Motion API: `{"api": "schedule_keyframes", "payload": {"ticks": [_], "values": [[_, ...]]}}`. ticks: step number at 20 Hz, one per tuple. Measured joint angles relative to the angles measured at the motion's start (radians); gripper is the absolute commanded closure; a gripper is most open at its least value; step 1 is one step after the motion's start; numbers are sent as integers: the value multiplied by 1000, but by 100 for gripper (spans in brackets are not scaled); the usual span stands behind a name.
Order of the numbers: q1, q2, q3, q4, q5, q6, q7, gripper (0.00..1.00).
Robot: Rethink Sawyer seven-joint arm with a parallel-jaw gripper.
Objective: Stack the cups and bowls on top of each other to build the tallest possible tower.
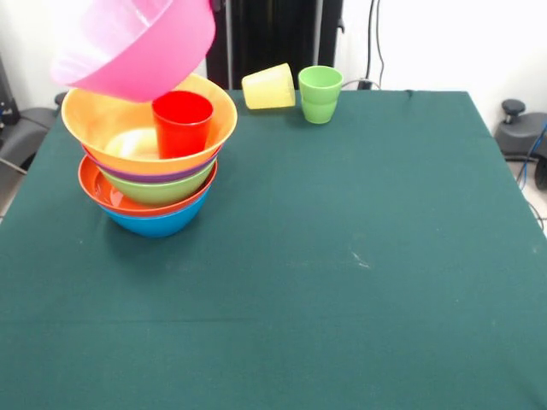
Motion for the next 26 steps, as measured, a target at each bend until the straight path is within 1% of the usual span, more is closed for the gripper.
{"api": "schedule_keyframes", "payload": {"ticks": [4,9,16,20,26], "values": [[-29,0,27,0,-2,0,0,100],[-43,0,50,0,-12,0,0,100],[-46,1,83,11,-65,0,0,100],[-55,8,96,27,-84,0,0,100],[-74,45,112,45,-122,0,0,100]]}}
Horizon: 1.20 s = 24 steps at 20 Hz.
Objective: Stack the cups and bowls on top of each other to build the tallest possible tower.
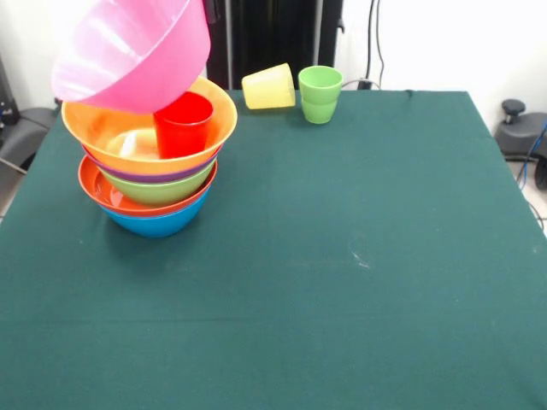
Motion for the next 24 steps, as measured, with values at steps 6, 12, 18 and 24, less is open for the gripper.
{"api": "schedule_keyframes", "payload": {"ticks": [6,12,18,24], "values": [[-21,23,21,9,-19,0,0,100],[-43,37,41,11,-24,0,0,100],[-52,37,52,12,-25,0,0,100],[-52,37,72,12,-26,0,0,100]]}}
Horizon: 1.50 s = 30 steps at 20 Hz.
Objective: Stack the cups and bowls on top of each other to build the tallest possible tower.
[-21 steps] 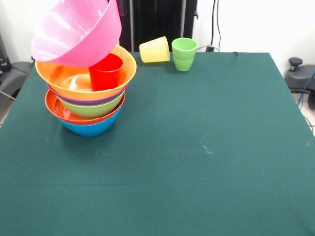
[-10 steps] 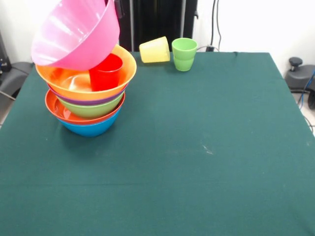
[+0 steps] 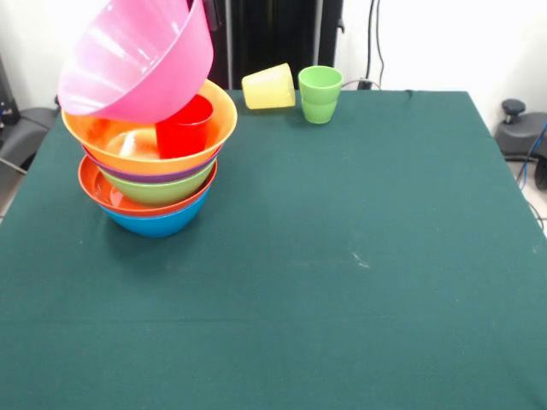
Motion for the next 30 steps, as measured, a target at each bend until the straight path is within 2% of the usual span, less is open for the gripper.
{"api": "schedule_keyframes", "payload": {"ticks": [17,24,30], "values": [[-15,18,15,0,-3,-1,0,100],[-59,57,18,5,-42,-47,0,100],[-63,78,21,7,-71,-59,0,100]]}}
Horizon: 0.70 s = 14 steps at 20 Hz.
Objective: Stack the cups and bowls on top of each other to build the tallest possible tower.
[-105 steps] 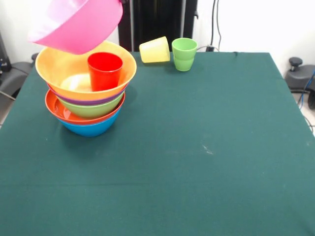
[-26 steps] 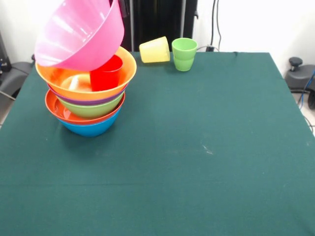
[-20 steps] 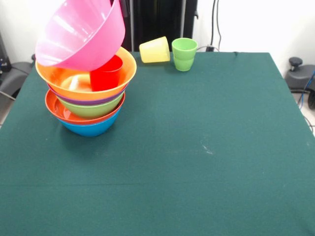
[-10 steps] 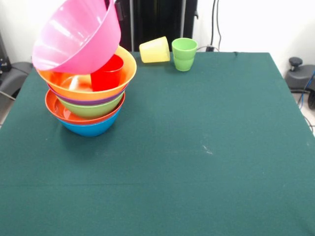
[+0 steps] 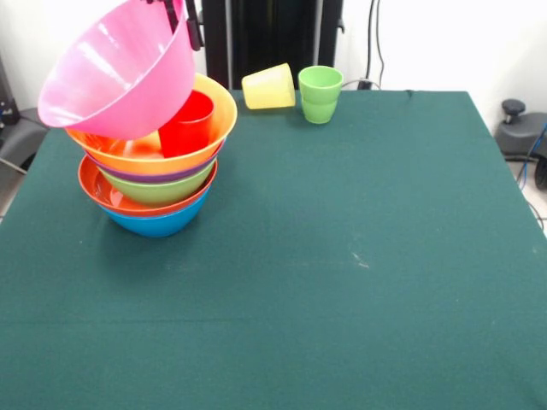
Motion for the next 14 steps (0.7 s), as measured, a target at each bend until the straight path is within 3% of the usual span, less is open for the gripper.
{"api": "schedule_keyframes", "payload": {"ticks": [14], "values": [[0,2,11,0,-16,0,0,100]]}}
